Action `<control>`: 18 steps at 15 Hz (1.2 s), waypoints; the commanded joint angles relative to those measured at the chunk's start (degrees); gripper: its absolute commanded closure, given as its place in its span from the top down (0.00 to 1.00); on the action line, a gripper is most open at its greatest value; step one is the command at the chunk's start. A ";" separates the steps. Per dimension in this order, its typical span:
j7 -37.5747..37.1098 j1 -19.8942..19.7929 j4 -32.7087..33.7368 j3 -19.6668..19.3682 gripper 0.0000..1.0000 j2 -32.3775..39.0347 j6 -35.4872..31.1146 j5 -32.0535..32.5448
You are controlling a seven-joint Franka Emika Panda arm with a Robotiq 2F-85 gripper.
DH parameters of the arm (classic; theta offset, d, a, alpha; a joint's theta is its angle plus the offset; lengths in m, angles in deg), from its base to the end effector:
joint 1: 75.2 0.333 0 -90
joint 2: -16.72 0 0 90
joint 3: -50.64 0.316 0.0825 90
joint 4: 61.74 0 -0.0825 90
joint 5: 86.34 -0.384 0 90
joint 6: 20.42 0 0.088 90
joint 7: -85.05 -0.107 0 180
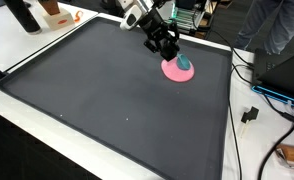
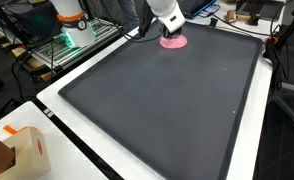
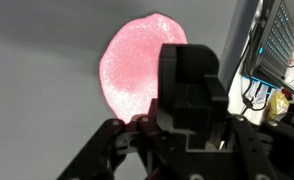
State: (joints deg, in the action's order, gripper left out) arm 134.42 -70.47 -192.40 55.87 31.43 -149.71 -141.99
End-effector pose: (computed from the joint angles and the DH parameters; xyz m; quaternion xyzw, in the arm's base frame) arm 0.4992 0.1113 0.2292 -0.9270 -0.1334 0.0091 0.3504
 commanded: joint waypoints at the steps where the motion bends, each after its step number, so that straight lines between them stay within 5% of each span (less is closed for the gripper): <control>1: 0.18 -0.43 -1.25 -0.40 0.26 2.78 -4.38 2.22; 10: 7.11 -4.44 -0.66 -0.98 0.26 5.90 2.91 -6.56; 18: 8.90 -4.22 0.05 -2.37 0.26 8.56 4.04 -7.73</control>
State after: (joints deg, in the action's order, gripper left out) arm 141.24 -75.69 -191.91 54.49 36.55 -141.69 -150.83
